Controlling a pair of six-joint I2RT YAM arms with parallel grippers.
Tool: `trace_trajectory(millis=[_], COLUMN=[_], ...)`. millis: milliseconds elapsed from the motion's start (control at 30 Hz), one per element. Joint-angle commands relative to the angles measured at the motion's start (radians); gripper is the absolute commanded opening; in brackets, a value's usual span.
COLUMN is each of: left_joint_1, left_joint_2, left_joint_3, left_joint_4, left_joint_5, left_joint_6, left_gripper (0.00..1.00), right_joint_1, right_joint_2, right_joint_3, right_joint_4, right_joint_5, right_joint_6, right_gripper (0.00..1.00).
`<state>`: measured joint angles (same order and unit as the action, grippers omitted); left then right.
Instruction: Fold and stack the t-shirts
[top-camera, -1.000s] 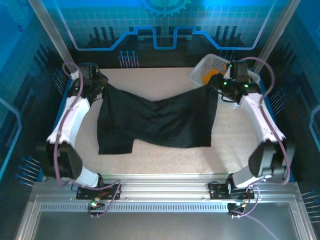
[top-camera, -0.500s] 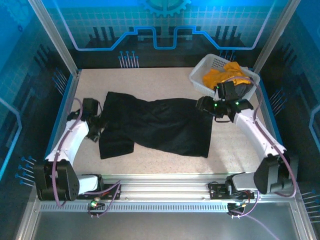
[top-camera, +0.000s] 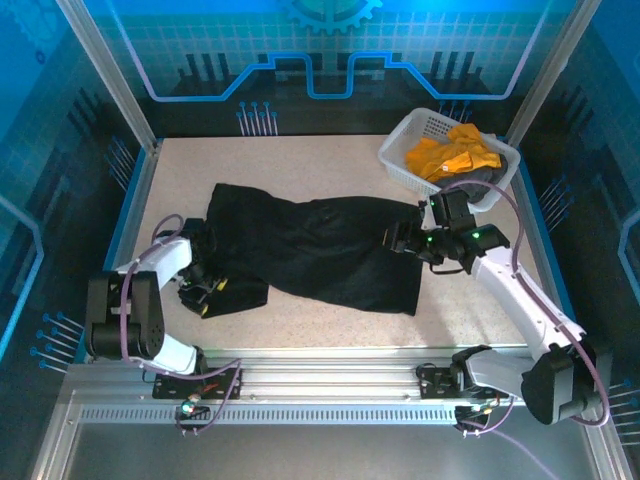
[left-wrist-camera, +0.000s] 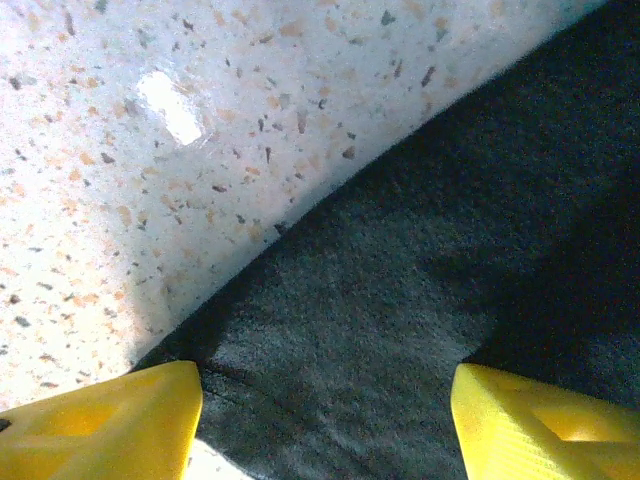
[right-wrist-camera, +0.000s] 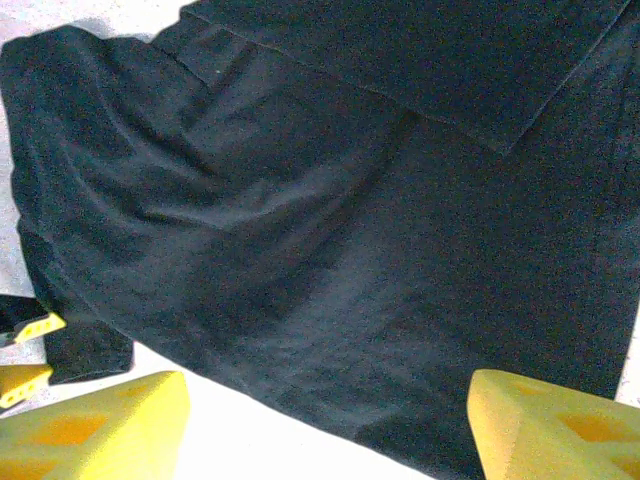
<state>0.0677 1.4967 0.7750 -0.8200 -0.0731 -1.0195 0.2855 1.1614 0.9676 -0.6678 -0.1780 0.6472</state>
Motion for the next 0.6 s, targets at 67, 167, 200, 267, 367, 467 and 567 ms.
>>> trace_trajectory(millis=[67,167,200,267,367,467,567], left_joint_1=[0.004,0.003,0.003,0.004,0.003,0.003,0.001], left_joint_2=[0.023,0.043,0.051,0.065,0.060,0.010,-0.059], left_joint_3=[-0.061,-0.067,-0.066,-0.052,-0.041,-0.037,-0.026], left_joint_4=[0.052,0.096,0.108,0.115,0.136,0.120,0.072], left_joint_5=[0.002,0.008,0.016,0.020,0.035,0.031,0.013], left_joint_6=[-0.024,-0.012,-0.013,-0.010,-0.004,-0.011,-0.011], left_gripper=[0.59,0.45,0.40,0.30,0.14,0.01,0.00], right_joint_1=[0.002,0.000,-0.002,-0.004,-0.006,-0.016,-0.027], right_joint_2=[-0.050,-0.064,-0.066,-0.071,-0.072,-0.068,-0.054], right_joint_3=[-0.060,-0.107,-0.122,-0.141,-0.151,-0.152,-0.150], right_joint_4=[-0.032,-0.032,-0.033,-0.029,-0.030,-0.026,-0.050], right_joint_5=[-0.020,-0.015,-0.016,-0.017,-0.006,-0.002,0.024], right_joint_6=[0.032,0.068,0.085,0.111,0.136,0.151,0.176], right_gripper=[0.74,0.75,0.75,0.75,0.75,0.74,0.72])
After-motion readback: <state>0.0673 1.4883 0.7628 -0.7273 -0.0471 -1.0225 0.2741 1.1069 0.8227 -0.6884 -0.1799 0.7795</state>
